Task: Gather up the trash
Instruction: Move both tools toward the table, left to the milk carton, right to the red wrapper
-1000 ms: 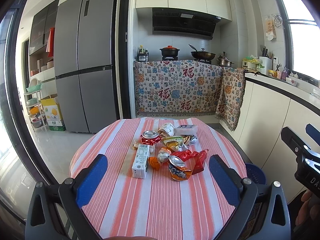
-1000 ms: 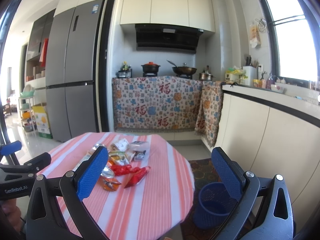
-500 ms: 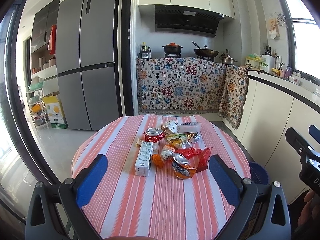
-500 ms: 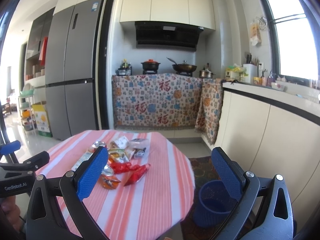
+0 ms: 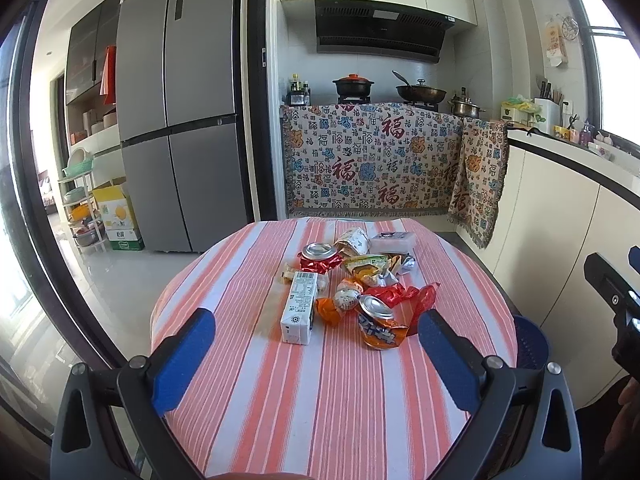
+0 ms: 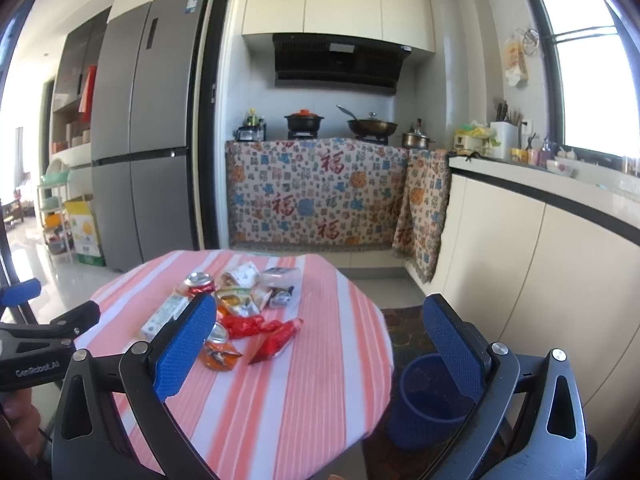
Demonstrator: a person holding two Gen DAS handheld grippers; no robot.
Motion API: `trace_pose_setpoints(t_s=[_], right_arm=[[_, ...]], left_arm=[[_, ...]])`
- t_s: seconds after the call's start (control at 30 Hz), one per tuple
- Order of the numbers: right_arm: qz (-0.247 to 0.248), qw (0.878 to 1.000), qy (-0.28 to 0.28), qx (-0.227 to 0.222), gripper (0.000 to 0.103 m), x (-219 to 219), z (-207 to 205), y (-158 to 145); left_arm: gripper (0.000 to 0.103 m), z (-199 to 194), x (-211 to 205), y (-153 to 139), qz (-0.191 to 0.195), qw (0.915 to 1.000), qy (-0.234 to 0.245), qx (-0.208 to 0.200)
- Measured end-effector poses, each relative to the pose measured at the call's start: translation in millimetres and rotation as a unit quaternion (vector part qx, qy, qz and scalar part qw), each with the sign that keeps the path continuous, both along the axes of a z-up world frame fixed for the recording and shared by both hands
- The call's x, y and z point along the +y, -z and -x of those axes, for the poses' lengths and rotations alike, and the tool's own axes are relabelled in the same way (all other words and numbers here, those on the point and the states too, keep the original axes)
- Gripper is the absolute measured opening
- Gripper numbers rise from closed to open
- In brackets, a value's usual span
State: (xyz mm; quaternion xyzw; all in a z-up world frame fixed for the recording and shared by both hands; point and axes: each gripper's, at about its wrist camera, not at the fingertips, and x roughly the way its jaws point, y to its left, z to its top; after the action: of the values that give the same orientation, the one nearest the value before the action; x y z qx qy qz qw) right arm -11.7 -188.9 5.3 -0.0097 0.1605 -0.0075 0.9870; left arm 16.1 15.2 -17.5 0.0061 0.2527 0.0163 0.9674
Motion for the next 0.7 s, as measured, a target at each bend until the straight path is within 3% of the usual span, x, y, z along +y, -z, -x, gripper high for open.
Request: trace_pose_setpoints(t_s=[0.37,0.5,0.7], right_arm=[[-0.003,1.0,0.002,0.027,0.103,-6,-11,17],[-0.003,0.999,0.003,0.047,0.103,-9,-21,31],[-0.011,0.996,0.003,0.086,0.103,-14,-44,65]], left_arm=[[0.103,-25,24,30,0.019,0.9986,-0.007,0.048],[0.103,-44,36,55,0.032,0.9961,0.002,0.083],[0.103,-75,42,94,0.019,0.9924,0.002,0.122]])
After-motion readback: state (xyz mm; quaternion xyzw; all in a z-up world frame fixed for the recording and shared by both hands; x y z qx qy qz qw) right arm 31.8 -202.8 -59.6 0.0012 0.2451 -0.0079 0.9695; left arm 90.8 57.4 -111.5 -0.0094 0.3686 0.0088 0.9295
